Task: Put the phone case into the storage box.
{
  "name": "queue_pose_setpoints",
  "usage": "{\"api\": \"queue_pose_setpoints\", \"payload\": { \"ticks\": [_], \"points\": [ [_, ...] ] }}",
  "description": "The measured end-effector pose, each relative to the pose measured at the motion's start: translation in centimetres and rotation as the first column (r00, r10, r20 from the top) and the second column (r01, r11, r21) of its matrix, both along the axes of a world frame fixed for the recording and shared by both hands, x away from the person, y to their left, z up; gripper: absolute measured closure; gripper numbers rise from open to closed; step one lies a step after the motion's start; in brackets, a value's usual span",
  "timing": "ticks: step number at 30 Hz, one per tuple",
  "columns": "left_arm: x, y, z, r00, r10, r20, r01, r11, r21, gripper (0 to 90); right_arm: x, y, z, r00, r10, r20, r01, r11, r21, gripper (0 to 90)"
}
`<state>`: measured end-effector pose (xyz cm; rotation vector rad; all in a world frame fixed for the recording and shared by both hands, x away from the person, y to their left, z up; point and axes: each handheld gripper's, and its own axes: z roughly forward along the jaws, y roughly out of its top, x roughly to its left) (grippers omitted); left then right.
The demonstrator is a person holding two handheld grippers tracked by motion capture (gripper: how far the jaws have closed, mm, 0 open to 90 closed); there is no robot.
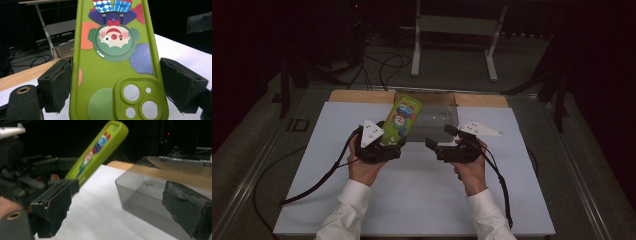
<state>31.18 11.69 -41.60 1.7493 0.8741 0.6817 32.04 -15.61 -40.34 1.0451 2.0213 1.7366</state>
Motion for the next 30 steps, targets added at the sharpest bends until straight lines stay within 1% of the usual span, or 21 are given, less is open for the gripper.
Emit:
{"api": "queue_pose_setpoints", "payload": {
  "ticks": [3, 4, 5, 7, 9, 10, 14, 19, 22, 26, 28, 29, 30],
  "points": [
    [-0.1, -0.2, 0.0, 0.9999, -0.009, 0.009, 0.01, 0.9999, -0.005, 15.4, 0.2, 0.3, 0.2, 1.0, 0.007, 0.004, -0.007, 1.0, 0.0, 9.0],
    [-0.1, -0.2, 0.0, 0.9999, -0.01, 0.01, 0.01, 0.9999, -0.005, 15.4, 0.4, 0.5, 0.4, 0.9999, 0.011, -0.002, -0.011, 1.0, -0.001, 11.0],
    [-0.2, -0.2, 0.0, 0.9999, -0.011, 0.01, 0.011, 0.9999, -0.006, 15.4, 0.5, 0.6, 0.4, 0.9999, 0.015, 0.003, -0.015, 1.0, 0.003, 11.8],
    [-0.2, -0.3, -0.1, 0.9998, -0.012, 0.014, 0.012, 0.9999, -0.011, 15.4, 0.6, 0.7, 0.5, 0.9998, 0.017, -0.006, -0.017, 1.0, 0.015, 13.6],
    [-0.2, -0.3, -0.1, 0.9998, -0.012, 0.014, 0.012, 0.9999, -0.011, 15.4, 0.7, 0.8, 0.5, 0.9998, 0.019, -0.009, -0.018, 1.0, 0.02, 13.6],
    [-0.3, -0.6, -0.2, 0.9998, -0.016, 0.015, 0.016, 0.9997, -0.015, 15.5, 0.8, 0.9, 0.5, 0.9997, 0.018, -0.014, -0.018, 0.999, 0.032, 17.0],
    [-0.3, -0.7, -0.4, 0.9998, -0.017, 0.013, 0.017, 0.9997, -0.019, 15.5, 0.9, 1.1, 0.4, 0.9995, 0.021, -0.023, -0.02, 0.998, 0.059, 23.1],
    [-0.4, -0.9, -0.5, 0.9997, -0.02, 0.015, 0.02, 0.9993, -0.031, 15.4, 0.9, 1.6, 0.5, 0.9994, 0.027, -0.023, -0.025, 0.998, 0.059, 29.7],
    [-0.4, -1.0, -0.5, 0.9996, -0.022, 0.019, 0.022, 0.9991, -0.037, 15.4, 1.1, 1.9, 0.5, 0.9991, 0.021, -0.037, -0.018, 0.998, 0.065, 31.3],
    [-0.5, -1.0, -0.4, 0.9996, -0.017, 0.023, 0.018, 0.9989, -0.043, 15.5, 1.4, 2.2, 0.5, 0.9964, 0.033, -0.077, -0.027, 0.996, 0.086, 27.9],
    [-0.5, -1.0, -0.4, 0.9996, -0.014, 0.024, 0.015, 0.9986, -0.05, 15.4, 1.5, 2.3, 0.4, 0.9943, 0.039, -0.099, -0.028, 0.994, 0.104, 28.2],
    [-0.5, -1.0, -0.4, 0.9996, -0.014, 0.024, 0.016, 0.9985, -0.053, 15.4, 1.6, 2.4, 0.4, 0.9936, 0.047, -0.103, -0.036, 0.993, 0.112, 29.0],
    [-0.6, -1.1, -0.4, 0.9996, -0.015, 0.024, 0.016, 0.9983, -0.056, 15.4, 1.7, 2.5, 0.4, 0.9918, 0.062, -0.111, -0.048, 0.99, 0.131, 30.2]
  ]
}}
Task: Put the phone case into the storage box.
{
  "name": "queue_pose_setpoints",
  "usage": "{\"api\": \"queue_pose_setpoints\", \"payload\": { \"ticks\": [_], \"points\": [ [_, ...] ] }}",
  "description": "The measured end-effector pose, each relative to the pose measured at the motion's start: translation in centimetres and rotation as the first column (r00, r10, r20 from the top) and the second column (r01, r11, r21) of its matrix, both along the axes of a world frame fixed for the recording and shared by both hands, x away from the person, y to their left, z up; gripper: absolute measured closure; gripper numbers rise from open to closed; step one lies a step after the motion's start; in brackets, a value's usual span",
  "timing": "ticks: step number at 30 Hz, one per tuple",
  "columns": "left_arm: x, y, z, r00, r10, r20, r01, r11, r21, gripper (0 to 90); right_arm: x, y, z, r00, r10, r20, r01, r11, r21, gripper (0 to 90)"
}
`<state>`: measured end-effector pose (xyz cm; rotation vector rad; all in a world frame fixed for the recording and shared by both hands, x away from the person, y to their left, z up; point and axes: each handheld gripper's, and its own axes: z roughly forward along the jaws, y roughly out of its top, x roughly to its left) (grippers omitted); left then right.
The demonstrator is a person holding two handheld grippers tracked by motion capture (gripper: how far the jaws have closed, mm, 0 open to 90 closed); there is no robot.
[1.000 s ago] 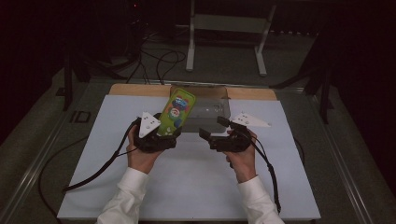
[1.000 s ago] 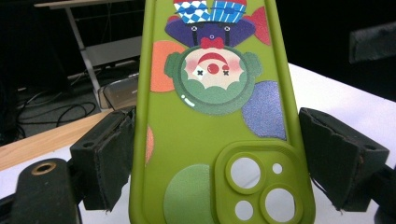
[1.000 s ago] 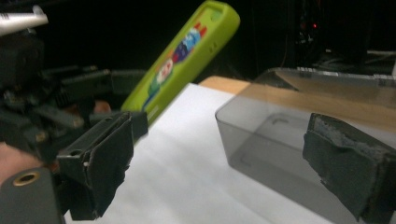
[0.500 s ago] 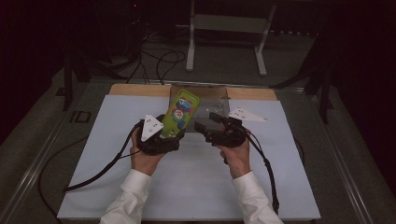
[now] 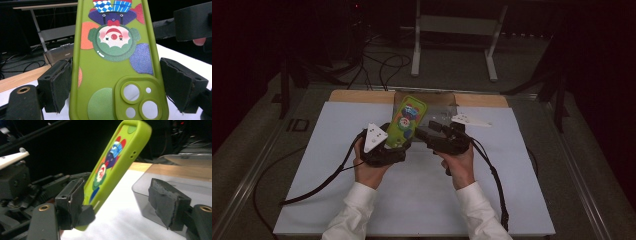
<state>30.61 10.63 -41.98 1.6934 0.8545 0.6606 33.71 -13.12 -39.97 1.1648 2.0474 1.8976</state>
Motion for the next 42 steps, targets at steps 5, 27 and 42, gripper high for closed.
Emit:
{"api": "queue_pose_setpoints", "payload": {
  "ticks": [5, 27, 42],
  "points": [
    [-0.2, -0.1, -0.1, 1.0, 0.001, 0.006, -0.001, 1.0, -0.001, 15.4, 0.1, 0.4, -0.1, 0.9997, -0.001, -0.024, 0.003, 0.998, 0.059, 33.2],
    [0.0, -0.3, -0.5, 0.9998, 0.006, -0.018, -0.006, 0.999, -0.044, 15.4, 0.5, 2.2, -1.4, 0.9834, -0.009, -0.181, 0.034, 0.99, 0.135, 71.6],
    [0.1, -1.0, -1.5, 0.9988, -0.003, -0.049, 0.002, 0.9999, -0.014, 9.8, 0.5, 2.5, -1.4, 0.9862, -0.022, -0.164, 0.034, 0.997, 0.074, 77.9]
  ]
}}
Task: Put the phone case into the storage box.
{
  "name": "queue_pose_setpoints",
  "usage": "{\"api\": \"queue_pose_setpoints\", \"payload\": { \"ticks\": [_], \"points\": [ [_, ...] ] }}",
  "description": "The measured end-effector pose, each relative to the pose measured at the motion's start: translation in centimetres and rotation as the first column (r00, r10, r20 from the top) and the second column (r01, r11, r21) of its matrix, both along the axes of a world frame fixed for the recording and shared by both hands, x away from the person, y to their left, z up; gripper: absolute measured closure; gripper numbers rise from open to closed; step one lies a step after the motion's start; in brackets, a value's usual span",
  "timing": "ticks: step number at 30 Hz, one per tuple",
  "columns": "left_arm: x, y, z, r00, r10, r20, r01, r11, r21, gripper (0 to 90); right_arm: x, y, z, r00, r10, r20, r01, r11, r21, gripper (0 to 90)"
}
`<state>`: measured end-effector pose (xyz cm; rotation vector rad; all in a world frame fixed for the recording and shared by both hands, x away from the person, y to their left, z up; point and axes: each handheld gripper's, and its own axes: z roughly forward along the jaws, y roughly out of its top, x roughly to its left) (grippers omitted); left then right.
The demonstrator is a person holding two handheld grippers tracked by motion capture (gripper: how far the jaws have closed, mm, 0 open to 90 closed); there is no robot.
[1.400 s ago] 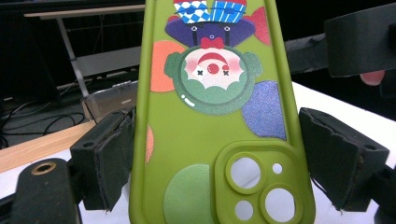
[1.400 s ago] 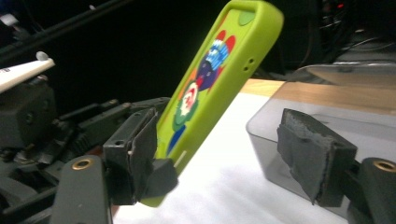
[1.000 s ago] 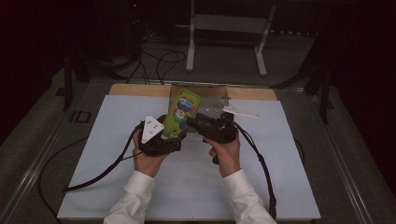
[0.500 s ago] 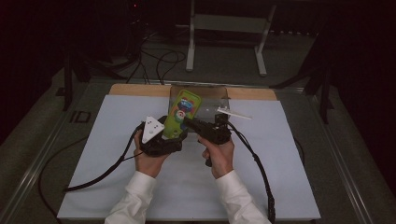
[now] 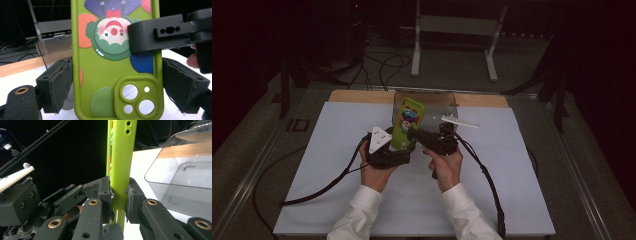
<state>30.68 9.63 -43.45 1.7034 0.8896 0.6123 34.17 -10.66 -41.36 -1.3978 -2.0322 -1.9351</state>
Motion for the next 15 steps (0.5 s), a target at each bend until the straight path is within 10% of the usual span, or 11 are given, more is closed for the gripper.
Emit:
{"api": "queue_pose_setpoints", "payload": {
  "ticks": [15],
  "points": [
    [-0.9, 3.0, -0.5, 0.9998, -0.011, -0.013, 0.012, 0.9978, 0.065, 0.0, -0.5, -1.0, 0.8, 0.9972, -0.049, 0.057, 0.053, 0.995, -0.082, 77.9]
  ]
}}
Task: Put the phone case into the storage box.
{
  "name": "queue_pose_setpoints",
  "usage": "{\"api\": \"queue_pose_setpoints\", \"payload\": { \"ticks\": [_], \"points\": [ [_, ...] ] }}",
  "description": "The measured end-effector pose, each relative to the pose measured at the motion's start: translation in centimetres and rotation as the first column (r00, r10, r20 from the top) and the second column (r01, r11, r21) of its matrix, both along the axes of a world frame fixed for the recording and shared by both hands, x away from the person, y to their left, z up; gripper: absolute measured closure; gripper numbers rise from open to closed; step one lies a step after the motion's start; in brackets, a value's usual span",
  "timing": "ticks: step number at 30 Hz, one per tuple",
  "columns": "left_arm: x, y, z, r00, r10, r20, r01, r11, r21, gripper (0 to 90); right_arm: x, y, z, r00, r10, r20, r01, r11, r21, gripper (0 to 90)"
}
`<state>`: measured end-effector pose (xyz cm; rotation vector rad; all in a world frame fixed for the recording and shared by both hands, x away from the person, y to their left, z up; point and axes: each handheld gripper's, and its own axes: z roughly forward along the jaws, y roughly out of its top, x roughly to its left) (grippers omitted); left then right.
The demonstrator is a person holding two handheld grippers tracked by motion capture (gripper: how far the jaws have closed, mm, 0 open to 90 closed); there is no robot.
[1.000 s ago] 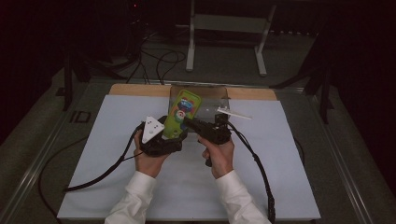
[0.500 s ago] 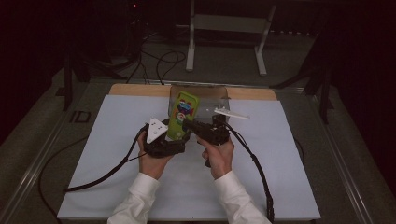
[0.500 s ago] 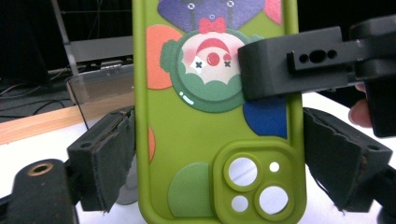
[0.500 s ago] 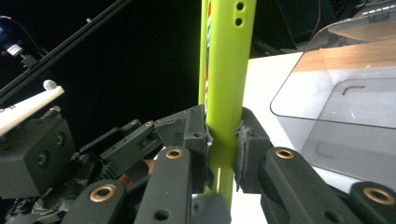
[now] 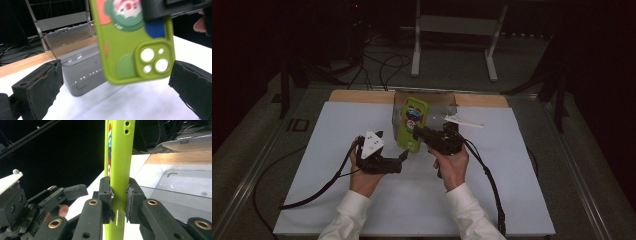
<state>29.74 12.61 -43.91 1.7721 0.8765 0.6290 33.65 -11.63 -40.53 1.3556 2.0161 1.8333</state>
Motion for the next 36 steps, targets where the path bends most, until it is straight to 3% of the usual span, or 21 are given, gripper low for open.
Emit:
{"api": "queue_pose_setpoints", "payload": {
  "ticks": [4, 9, 16, 36],
  "points": [
    [-0.2, 1.5, -0.1, 1.0, -0.001, 0.001, 0.001, 1.0, -0.005, 0.0, -0.2, -0.2, 0.2, 0.9997, -0.009, 0.022, 0.01, 0.998, -0.054, 77.8],
    [-1.0, 3.3, -0.1, 0.9986, 0.02, 0.05, -0.018, 0.9993, -0.032, 0.0, -0.2, -0.4, 0.6, 0.9999, -0.013, 0.007, 0.014, 0.995, -0.101, 77.8],
    [-1.1, 5.2, -0.5, 0.9992, 0.032, 0.026, -0.03, 0.9971, -0.07, 0.9, 0.2, -0.8, 1.0, 0.9995, -0.031, 0.005, 0.031, 0.989, -0.144, 77.8],
    [-3.0, 8.9, -2.1, 0.9942, 0.101, 0.036, -0.101, 0.9948, 0.007, 0.0, 1.3, -1.9, 1.6, 0.9985, -0.034, -0.043, 0.026, 0.981, -0.194, 77.8]
  ]
}}
